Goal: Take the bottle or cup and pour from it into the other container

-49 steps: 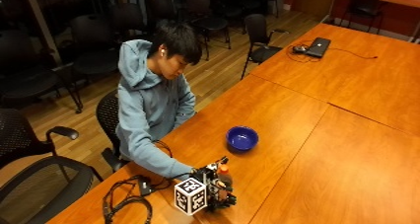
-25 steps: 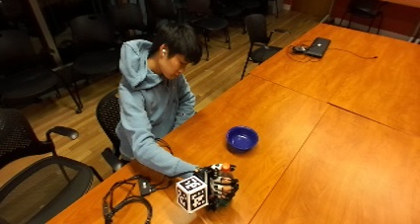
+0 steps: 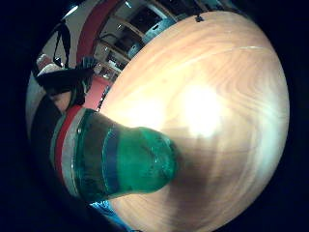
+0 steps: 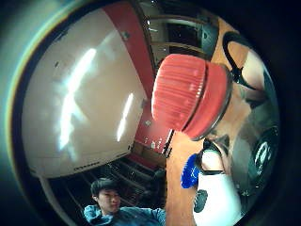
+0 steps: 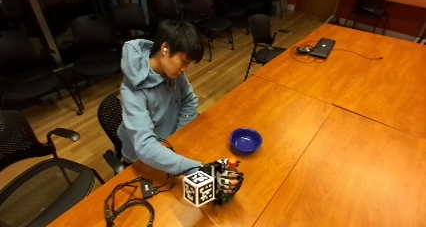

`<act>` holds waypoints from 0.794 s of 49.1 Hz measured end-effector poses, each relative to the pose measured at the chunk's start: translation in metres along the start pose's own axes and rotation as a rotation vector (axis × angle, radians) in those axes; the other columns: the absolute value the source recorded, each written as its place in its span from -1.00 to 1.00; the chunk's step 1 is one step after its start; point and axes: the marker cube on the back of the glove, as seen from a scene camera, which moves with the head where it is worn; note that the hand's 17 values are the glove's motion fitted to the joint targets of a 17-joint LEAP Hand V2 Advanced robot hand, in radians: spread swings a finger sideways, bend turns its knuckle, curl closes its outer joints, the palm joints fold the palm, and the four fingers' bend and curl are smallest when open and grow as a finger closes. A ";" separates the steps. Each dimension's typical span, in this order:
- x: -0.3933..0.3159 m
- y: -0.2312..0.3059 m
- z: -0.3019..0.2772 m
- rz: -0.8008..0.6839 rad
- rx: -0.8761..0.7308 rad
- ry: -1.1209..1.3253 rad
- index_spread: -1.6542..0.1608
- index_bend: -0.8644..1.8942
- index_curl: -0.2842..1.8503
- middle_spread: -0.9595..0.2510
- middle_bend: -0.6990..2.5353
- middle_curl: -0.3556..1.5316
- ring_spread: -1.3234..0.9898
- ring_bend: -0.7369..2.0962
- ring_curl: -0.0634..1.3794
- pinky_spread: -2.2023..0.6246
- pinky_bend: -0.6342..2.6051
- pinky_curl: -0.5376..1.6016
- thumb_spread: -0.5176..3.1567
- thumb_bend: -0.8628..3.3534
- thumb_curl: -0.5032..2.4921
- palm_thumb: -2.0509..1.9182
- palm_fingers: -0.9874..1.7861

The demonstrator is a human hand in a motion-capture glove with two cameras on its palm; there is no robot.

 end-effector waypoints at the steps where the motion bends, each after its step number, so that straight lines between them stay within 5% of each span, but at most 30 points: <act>1: -0.003 0.001 0.002 -0.003 -0.013 0.007 0.71 -0.27 -0.38 0.52 -0.40 -0.16 0.02 -0.13 -0.37 0.48 -0.30 -0.22 -0.46 -0.61 -0.27 0.55 0.54; 26: -0.104 0.029 0.081 -0.237 -0.384 0.549 0.73 -0.26 -0.36 0.52 -0.41 -0.11 0.02 -0.15 -0.33 0.46 -0.30 -0.17 -0.51 -0.61 -0.24 0.54 0.56; 39: -0.163 0.038 0.132 -0.484 -0.630 1.093 0.73 -0.26 -0.36 0.52 -0.42 -0.10 0.01 -0.15 -0.31 0.45 -0.28 -0.16 -0.53 -0.61 -0.23 0.54 0.57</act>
